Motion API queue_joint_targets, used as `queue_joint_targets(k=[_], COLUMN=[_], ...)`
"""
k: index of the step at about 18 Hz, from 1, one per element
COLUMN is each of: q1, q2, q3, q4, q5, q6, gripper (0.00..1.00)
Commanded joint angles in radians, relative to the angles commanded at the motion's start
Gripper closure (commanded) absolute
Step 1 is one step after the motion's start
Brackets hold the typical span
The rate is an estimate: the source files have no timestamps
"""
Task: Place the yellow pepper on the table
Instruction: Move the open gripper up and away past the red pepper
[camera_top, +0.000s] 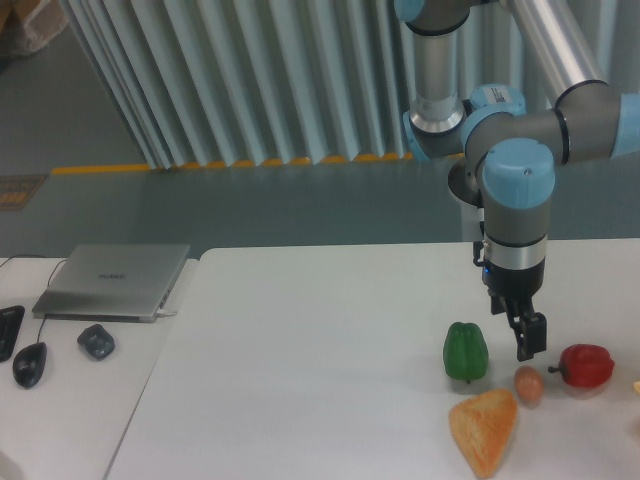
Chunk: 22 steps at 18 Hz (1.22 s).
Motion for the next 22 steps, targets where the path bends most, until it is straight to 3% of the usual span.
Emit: queue_joint_targets(k=[4,7,8,12,18,20,22], q1=[0.025,0.064,0.074,0.09,0.189,0.238,0.29], q2=[0.021,0.034,0.037,0.051,0.069,0.072,0.08], q3=[-0.034,-0.069,-0.081,-0.1,-0.1,-0.13,-0.127], q4=[0.005,0.031,0.063,0.107,0.144,0.205,0.21], q5=[-0.005,-0.014,-0.026,-0.031,-0.04,-0.154,-0.215], q6=[-0.006,-0.041,-0.038,-0.041,-0.051,-0.042,-0.032], gripper=[0.0,0.0,0.0,0.0,0.0,0.0,0.0])
